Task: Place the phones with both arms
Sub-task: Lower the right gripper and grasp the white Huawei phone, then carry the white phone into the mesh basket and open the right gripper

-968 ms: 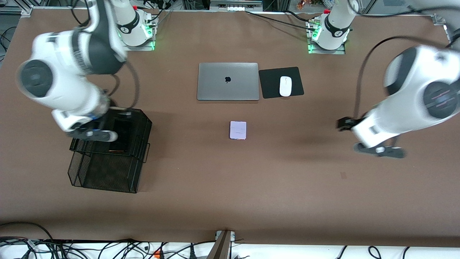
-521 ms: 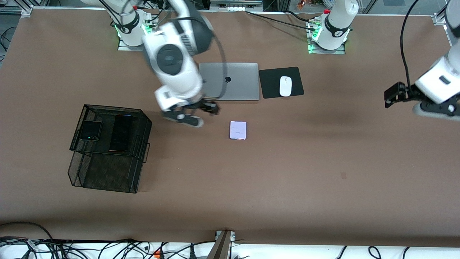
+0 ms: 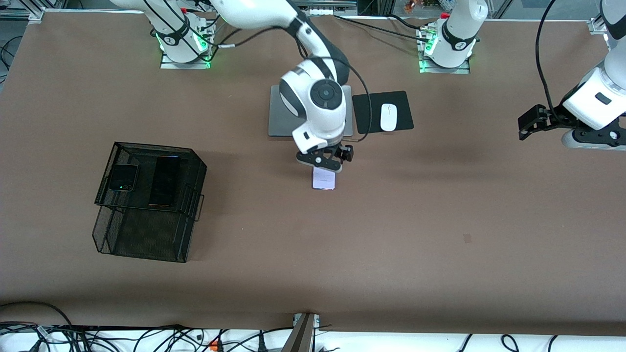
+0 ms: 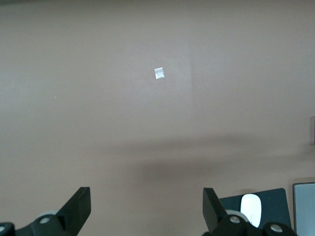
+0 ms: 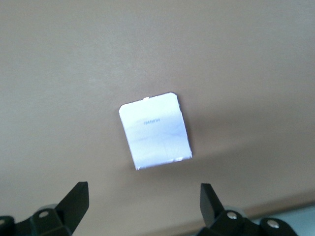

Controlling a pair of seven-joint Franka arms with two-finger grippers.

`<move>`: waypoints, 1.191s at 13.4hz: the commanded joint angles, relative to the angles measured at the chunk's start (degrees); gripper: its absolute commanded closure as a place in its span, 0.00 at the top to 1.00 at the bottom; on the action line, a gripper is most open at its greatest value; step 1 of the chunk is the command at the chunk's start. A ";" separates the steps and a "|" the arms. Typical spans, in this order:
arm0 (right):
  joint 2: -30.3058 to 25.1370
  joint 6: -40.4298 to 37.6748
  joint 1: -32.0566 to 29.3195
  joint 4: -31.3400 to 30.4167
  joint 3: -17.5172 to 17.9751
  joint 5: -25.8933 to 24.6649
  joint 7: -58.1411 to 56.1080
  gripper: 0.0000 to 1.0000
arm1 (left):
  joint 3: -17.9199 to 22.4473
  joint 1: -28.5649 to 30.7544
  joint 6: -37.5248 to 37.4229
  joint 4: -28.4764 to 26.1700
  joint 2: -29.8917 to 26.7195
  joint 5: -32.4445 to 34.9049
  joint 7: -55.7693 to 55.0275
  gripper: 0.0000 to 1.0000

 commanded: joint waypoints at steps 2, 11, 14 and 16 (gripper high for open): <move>4.99 4.62 -0.39 2.47 -0.44 -2.71 0.17 1.00 | 0.09 0.43 1.14 0.38 -0.37 -0.73 0.43 1.00; 9.57 9.82 -0.04 2.38 -0.44 -4.03 0.25 1.00 | 0.35 0.52 1.05 0.65 -0.10 -0.64 0.34 1.00; 9.05 9.38 -0.04 2.47 -0.53 -4.29 -0.45 0.36 | 0.26 0.52 1.05 0.65 -0.10 -0.55 0.16 1.00; 6.95 5.54 -0.30 2.91 -1.40 -4.56 -0.71 0.26 | 0.26 0.52 1.05 0.65 -0.10 -0.55 0.07 1.00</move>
